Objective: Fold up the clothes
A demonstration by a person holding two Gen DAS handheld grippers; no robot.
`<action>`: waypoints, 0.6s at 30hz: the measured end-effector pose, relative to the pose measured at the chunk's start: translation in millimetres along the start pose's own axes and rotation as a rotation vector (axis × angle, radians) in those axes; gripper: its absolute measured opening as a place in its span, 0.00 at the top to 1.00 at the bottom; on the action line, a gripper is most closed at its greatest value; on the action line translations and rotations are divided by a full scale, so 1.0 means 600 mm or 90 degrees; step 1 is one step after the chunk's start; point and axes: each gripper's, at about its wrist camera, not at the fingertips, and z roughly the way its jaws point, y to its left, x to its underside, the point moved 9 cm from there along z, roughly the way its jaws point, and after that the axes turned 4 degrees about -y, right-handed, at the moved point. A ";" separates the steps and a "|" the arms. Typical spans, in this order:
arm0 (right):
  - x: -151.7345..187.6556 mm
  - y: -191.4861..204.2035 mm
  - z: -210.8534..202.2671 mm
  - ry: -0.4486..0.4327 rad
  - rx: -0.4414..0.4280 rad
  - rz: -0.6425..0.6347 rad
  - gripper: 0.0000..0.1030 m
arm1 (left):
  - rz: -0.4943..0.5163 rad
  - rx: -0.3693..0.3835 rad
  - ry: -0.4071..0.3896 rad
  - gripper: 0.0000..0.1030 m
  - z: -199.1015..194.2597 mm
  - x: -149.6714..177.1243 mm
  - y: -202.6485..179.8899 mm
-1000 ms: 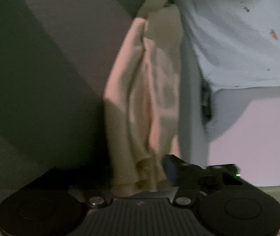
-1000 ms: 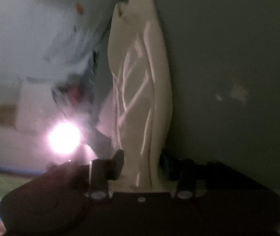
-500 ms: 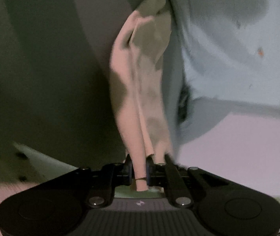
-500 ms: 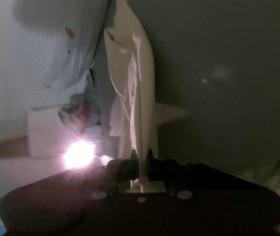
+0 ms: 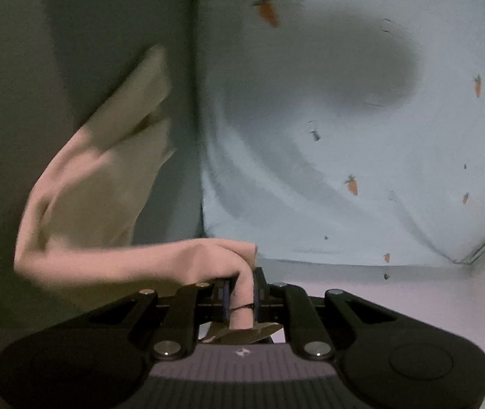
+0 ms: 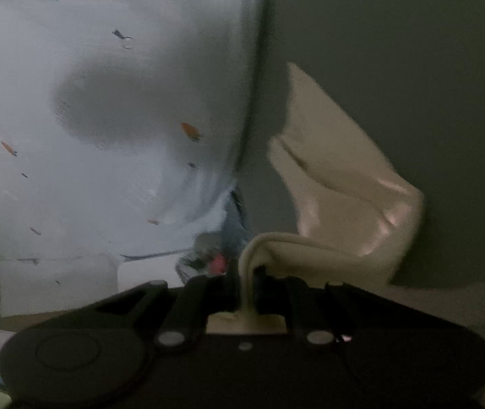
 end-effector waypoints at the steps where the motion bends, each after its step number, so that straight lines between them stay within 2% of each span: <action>1: -0.018 0.005 0.014 -0.003 -0.002 0.000 0.92 | 0.008 0.003 -0.003 0.88 0.013 -0.017 -0.003; 7: -0.128 0.016 0.119 -0.032 0.020 0.022 0.92 | 0.058 0.013 -0.019 0.88 0.105 -0.116 -0.016; 9: -0.164 0.017 0.159 -0.041 0.044 0.029 0.91 | 0.056 0.004 -0.020 0.88 0.140 -0.148 -0.007; 10: -0.183 0.014 0.181 -0.045 0.056 0.044 0.90 | 0.062 -0.015 -0.023 0.88 0.155 -0.167 0.004; 11: -0.199 0.011 0.205 -0.047 0.065 0.056 0.87 | 0.067 -0.034 -0.025 0.87 0.170 -0.186 0.015; 14: -0.248 -0.013 0.254 -0.050 0.103 0.088 0.68 | 0.101 -0.113 -0.036 0.82 0.208 -0.240 0.047; 16: -0.273 -0.017 0.266 -0.072 0.109 0.094 0.67 | 0.167 -0.143 -0.027 0.80 0.222 -0.258 0.047; 17: -0.286 -0.007 0.272 -0.086 0.101 0.082 0.61 | 0.206 -0.157 -0.020 0.77 0.228 -0.264 0.044; 18: -0.296 0.006 0.275 -0.096 0.094 0.061 0.54 | 0.250 -0.171 -0.022 0.70 0.229 -0.270 0.037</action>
